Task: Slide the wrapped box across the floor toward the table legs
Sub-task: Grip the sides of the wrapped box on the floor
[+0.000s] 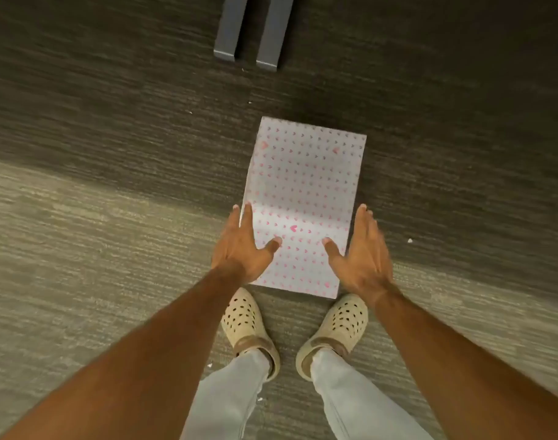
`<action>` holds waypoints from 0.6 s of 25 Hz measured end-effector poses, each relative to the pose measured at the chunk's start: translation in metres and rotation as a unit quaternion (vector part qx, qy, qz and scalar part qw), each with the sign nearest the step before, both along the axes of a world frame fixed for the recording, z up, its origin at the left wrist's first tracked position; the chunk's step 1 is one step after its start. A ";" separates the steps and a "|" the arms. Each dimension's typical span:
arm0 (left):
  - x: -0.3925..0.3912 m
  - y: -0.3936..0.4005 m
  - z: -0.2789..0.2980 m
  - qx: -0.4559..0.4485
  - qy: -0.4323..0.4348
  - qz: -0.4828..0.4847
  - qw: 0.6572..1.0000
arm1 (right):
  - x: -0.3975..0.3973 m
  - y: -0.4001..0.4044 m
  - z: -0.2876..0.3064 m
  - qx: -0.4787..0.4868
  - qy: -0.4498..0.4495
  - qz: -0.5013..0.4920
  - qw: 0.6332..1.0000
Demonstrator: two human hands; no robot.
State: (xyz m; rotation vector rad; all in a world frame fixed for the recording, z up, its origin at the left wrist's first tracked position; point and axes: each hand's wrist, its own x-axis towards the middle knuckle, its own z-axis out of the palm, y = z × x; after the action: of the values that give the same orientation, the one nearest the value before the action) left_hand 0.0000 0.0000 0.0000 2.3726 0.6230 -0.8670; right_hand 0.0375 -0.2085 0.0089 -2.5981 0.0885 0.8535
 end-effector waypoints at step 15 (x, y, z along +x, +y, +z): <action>0.038 0.059 -0.132 -0.163 -0.008 0.357 0.920 | 0.037 -0.035 -0.131 0.222 0.151 -0.401 0.876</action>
State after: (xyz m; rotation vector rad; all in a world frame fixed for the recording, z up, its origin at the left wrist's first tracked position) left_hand 0.0384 0.0585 -0.1315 1.6526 1.1382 -0.5575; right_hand 0.0746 -0.2432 -0.1223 -1.7195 0.8792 0.8077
